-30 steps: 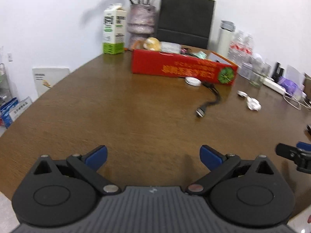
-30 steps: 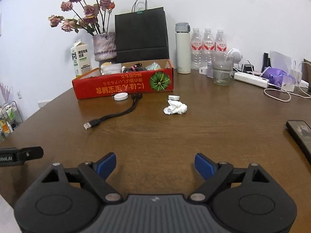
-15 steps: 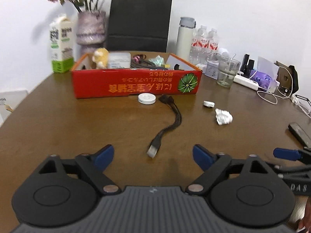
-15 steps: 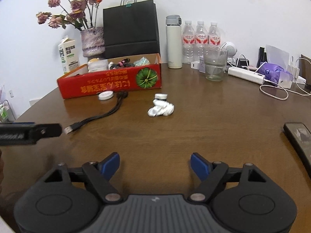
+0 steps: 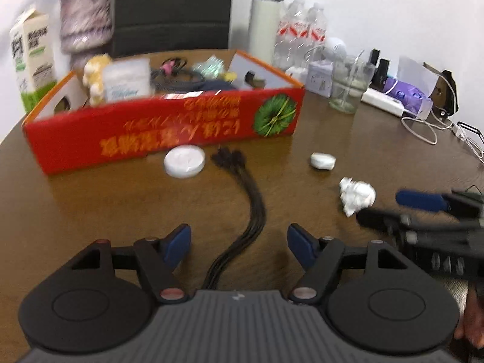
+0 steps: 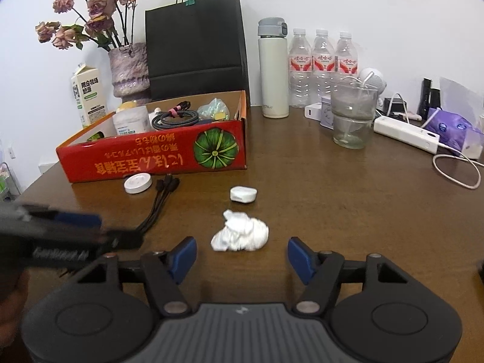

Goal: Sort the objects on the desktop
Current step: 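Grasp the black cable with the left tool while the right tool grasps the crumpled white tissue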

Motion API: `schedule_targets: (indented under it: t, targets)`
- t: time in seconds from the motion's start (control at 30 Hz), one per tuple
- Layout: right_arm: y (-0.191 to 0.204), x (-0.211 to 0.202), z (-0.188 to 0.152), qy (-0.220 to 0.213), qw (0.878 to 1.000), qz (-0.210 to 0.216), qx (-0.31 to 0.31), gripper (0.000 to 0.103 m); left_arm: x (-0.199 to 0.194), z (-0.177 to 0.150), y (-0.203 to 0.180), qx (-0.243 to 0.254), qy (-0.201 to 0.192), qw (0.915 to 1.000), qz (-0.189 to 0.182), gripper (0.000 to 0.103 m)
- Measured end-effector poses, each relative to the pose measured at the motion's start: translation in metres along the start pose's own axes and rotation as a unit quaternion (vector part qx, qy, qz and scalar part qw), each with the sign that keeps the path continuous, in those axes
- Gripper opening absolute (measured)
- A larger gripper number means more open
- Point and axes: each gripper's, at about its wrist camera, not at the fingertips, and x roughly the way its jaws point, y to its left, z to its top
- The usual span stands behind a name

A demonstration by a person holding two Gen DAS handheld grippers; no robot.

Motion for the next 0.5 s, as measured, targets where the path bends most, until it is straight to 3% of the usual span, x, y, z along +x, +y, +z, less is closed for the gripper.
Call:
schedule_targets:
  t: [0.03, 0.13, 0.3, 0.37, 0.5]
  targets:
    - [0.000, 0.003, 0.002, 0.000, 1.000, 0.001, -0.002, 0.065, -0.004, -0.003, 0.004, -0.002, -0.003, 1.0000, 0.000, 0.074]
    - [0.000, 0.012, 0.007, 0.000, 1.000, 0.004, -0.005, 0.062, -0.016, -0.014, 0.015, -0.011, -0.010, 0.9999, 0.001, 0.054]
    - [-0.001, 0.027, 0.015, 0.008, 1.000, 0.011, 0.000, 0.046, -0.023, -0.021, 0.012, 0.013, -0.019, 0.9991, 0.035, 0.027]
    - [0.000, 0.030, 0.016, 0.012, 1.000, 0.008, -0.005, 0.031, -0.023, -0.021, 0.011, 0.012, -0.021, 0.9986, 0.048, 0.016]
    - [0.002, 0.026, 0.010, 0.010, 1.000, 0.002, -0.009, 0.026, -0.028, -0.024, 0.015, -0.014, -0.021, 0.9992, 0.031, 0.008]
